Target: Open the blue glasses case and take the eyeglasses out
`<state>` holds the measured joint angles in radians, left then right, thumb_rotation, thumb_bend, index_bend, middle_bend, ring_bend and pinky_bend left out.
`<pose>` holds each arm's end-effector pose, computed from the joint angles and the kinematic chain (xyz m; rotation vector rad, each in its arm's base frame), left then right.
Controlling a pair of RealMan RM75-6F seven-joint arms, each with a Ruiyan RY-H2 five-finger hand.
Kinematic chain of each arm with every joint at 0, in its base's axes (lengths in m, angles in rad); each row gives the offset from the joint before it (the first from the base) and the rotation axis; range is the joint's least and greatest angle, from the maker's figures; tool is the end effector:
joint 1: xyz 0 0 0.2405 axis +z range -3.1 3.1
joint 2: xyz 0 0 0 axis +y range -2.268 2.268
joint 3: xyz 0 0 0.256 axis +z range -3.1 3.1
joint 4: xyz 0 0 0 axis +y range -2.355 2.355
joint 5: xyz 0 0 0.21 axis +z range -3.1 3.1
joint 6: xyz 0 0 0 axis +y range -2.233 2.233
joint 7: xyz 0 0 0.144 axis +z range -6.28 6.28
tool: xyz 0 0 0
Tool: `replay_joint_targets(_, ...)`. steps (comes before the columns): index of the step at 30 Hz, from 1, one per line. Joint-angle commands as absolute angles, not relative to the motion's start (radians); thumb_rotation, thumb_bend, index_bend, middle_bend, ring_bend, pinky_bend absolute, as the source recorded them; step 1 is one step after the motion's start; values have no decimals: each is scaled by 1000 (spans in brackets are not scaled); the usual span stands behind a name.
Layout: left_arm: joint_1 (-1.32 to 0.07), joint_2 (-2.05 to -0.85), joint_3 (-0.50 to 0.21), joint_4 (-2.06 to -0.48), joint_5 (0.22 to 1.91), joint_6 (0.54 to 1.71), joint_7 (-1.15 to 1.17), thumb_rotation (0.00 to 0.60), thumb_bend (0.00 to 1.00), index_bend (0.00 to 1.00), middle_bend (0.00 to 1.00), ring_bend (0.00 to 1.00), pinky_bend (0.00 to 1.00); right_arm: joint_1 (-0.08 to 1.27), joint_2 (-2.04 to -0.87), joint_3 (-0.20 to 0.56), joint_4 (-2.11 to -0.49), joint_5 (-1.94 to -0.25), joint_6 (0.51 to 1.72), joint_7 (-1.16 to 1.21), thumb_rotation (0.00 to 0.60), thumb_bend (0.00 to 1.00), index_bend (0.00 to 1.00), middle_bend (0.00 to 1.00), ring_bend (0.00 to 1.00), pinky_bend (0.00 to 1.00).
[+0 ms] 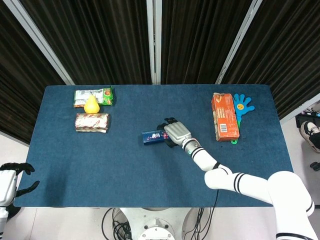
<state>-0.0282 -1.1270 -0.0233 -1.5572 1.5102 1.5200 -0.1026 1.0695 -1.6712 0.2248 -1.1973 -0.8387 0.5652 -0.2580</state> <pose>-0.3292 0.1579 0.1624 -1.3311 -0.9673 -0.9173 -0.0845 -0.4050 -0.0706 2.0595 -1.1446 0.7863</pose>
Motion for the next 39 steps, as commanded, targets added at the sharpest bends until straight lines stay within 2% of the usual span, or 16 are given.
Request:
replay_joint_targets(1, -28, -1127, -23, -1557, 1511, 1520, -104, 600, 165, 508, 536, 415, 336, 1075, -1649, 210, -1224, -831, 559, -269, 600, 608, 309, 243, 0, 0)
replay_joint_targets(5, -28, -1127, -23, -1556, 1511, 1520, -108, 600, 166, 508, 536, 416, 336, 1072, -1588, 182, -1298, -822, 545, -279, 600, 716, 333, 256, 0, 0)
replay_joint_targets(8, -29, -1126, -22, -1555, 1513, 1519, -110, 600, 166, 508, 536, 415, 336, 1070, -1528, 164, -1367, -804, 528, -275, 600, 747, 342, 264, 0, 0)
replay_joint_targets(11, -30, -1125, -22, -1556, 1513, 1518, -109, 600, 166, 508, 536, 415, 336, 1084, -1509, 158, -1379, -778, 532, -275, 600, 730, 351, 270, 0, 0)
replay_joint_targets(15, -29, -1126, -22, -1558, 1511, 1519, -102, 600, 166, 508, 536, 416, 336, 1120, -1560, 169, -1313, -741, 560, -284, 600, 633, 342, 237, 0, 0)
replay_joint_targets(18, -29, -1127, -23, -1559, 1508, 1518, -100, 600, 166, 508, 536, 415, 336, 1148, -1623, 183, -1234, -717, 589, -295, 600, 586, 283, 191, 0, 0)
replay_joint_targets(21, -29, -1127, -24, -1559, 1507, 1518, -98, 600, 166, 508, 536, 415, 336, 1178, -1676, 184, -1153, -670, 612, -331, 600, 548, 149, 107, 0, 0)
replay_joint_targets(22, -29, -1127, -23, -1559, 1507, 1518, -98, 600, 165, 508, 536, 415, 335, 1183, -1685, 184, -1142, -662, 624, -341, 600, 540, 91, 65, 0, 0)
replay_joint_targets(25, -28, -1127, -23, -1558, 1507, 1519, -102, 600, 165, 508, 536, 415, 335, 1163, -1684, 191, -1170, -697, 689, -336, 600, 539, 31, 23, 0, 0)
replay_joint_targets(30, -29, -1127, -23, -1557, 1508, 1518, -103, 600, 166, 508, 536, 416, 335, 1067, -1596, 156, -1338, -850, 782, -275, 600, 548, 25, 102, 0, 0)
replay_joint_targets(33, -29, -1126, -22, -1558, 1510, 1519, -102, 600, 166, 508, 536, 415, 335, 1002, -1531, 118, -1436, -926, 807, -229, 600, 596, 25, 172, 0, 0)
replay_joint_targets(35, -29, -1127, -22, -1558, 1510, 1519, -100, 600, 166, 508, 536, 415, 335, 977, -1508, 99, -1464, -956, 807, -209, 600, 622, 26, 211, 0, 0)
replay_joint_targets(39, -29, -1127, -23, -1560, 1509, 1520, -94, 600, 166, 508, 536, 415, 335, 942, -1485, 72, -1483, -1005, 801, -182, 600, 637, 26, 224, 0, 0)
